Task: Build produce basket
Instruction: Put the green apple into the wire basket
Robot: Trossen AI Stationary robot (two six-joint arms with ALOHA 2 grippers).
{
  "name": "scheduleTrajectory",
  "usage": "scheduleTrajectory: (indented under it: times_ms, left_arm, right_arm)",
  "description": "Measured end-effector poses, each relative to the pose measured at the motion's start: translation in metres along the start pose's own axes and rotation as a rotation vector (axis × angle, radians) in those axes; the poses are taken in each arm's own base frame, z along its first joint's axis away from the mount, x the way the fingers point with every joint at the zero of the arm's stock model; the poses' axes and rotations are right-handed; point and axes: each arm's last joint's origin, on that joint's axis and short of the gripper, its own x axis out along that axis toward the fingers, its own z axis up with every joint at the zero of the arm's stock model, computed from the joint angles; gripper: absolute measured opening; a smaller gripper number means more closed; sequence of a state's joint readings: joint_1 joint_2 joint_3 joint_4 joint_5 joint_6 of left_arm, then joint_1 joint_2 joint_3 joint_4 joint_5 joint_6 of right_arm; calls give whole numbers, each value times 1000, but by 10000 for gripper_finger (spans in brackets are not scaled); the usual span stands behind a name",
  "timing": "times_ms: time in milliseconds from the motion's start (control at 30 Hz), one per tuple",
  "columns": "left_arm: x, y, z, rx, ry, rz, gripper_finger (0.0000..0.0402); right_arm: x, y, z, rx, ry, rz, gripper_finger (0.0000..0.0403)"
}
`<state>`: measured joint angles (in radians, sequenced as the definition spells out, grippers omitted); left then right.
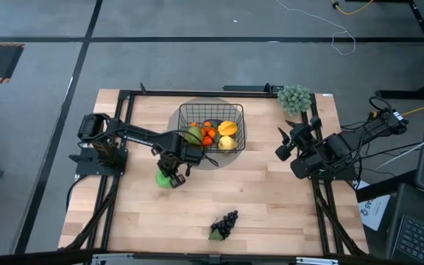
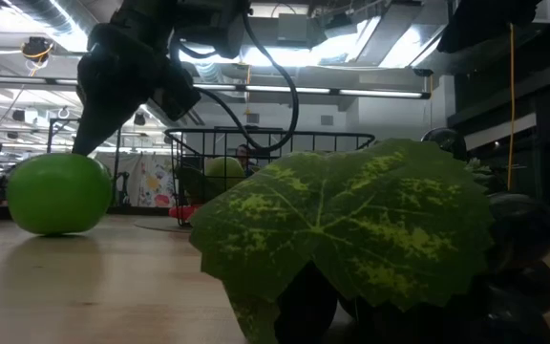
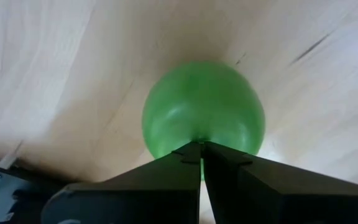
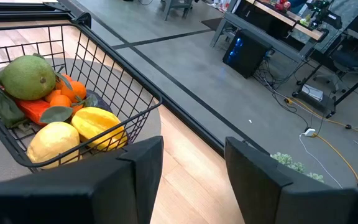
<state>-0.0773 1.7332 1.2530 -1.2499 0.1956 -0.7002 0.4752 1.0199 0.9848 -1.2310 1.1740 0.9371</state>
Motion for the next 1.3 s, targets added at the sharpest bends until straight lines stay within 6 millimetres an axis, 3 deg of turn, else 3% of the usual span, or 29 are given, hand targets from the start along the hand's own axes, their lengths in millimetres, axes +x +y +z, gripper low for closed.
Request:
scheduleTrajectory:
  times_ms: [167, 333, 700, 867, 1300]
  left_arm:
    - [0, -2, -3, 9, 25, -19, 0]
    - [-15, -12, -5, 48, 15, -58, 0]
    - [-90, -35, -2, 396, -335, -33, 1]
    - [-118, -36, -7, 410, -426, -17, 1]
    - [-119, -36, -7, 282, -429, -48, 0]
  right_arm:
    - [0, 0, 0, 0, 0, 0, 174]
    - [0, 0, 0, 0, 0, 0, 174]
    - [0, 0, 0, 0, 0, 0, 174]
    - [0, 0, 0, 0, 0, 0, 174]
    - [0, 0, 0, -4, 0, 0, 174]
